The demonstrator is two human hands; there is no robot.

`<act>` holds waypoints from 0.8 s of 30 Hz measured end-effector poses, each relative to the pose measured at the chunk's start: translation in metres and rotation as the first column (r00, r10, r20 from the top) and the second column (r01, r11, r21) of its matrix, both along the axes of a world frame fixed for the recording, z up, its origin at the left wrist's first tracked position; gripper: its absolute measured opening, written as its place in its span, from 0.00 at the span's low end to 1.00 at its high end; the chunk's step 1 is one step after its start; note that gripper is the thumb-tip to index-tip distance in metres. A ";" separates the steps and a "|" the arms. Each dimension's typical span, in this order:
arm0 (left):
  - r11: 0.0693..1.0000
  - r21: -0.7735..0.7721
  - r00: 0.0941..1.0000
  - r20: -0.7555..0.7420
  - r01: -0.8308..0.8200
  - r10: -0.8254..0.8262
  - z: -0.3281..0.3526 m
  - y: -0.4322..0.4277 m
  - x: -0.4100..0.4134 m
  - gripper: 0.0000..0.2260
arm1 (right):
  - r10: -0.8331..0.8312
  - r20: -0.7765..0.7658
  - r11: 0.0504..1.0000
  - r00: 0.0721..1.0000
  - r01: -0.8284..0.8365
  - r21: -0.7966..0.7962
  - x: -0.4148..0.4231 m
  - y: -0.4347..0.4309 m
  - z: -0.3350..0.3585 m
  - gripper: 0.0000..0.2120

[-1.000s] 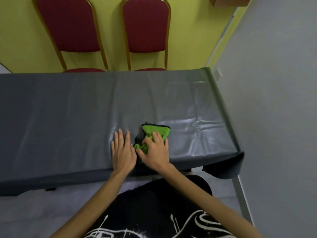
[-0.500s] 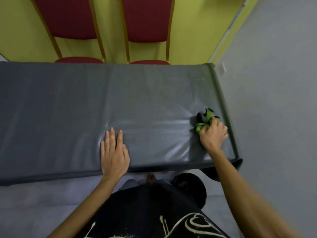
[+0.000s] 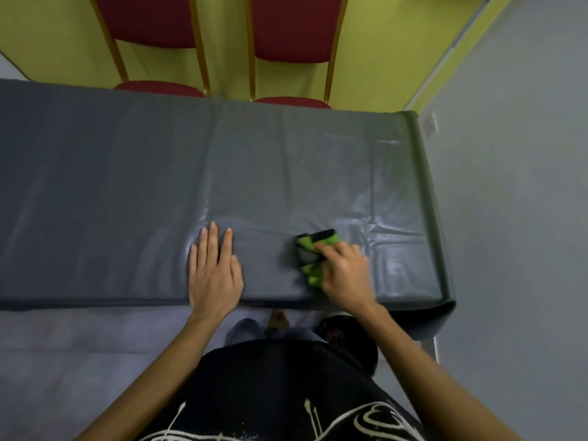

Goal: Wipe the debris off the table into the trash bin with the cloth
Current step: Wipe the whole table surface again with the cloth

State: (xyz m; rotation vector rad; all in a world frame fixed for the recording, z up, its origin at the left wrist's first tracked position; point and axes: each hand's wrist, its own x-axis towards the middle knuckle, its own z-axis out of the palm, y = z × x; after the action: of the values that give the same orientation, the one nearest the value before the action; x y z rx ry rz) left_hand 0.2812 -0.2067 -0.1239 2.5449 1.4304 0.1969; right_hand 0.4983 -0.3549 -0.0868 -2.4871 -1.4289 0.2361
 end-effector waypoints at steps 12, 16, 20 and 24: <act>0.993 -0.110 0.999 0.027 0.038 -0.035 0.002 0.007 -0.005 0.27 | -0.099 -0.149 0.995 0.984 0.095 -0.035 -0.059 0.053 0.003 0.19; 0.976 -0.203 0.994 0.088 0.078 -0.061 0.012 0.018 -0.021 0.32 | 0.236 -0.132 0.967 0.963 -0.247 -0.067 -0.078 0.055 0.011 0.21; 0.956 -0.248 0.980 0.075 -0.158 0.182 0.023 0.045 -0.056 0.27 | -0.108 -0.155 0.994 0.982 0.101 -0.051 -0.011 0.037 0.005 0.19; 0.943 -0.242 0.972 0.004 -0.229 0.237 0.026 0.085 -0.097 0.25 | -0.626 -0.339 0.763 0.703 0.642 -0.076 0.017 0.074 0.003 0.18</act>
State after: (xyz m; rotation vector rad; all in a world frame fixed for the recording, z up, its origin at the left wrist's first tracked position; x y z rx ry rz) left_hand 0.1846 -0.1214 -0.0982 2.1697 1.6324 0.0950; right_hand 0.5153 -0.2807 -0.0838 -2.5575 -0.3762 0.4555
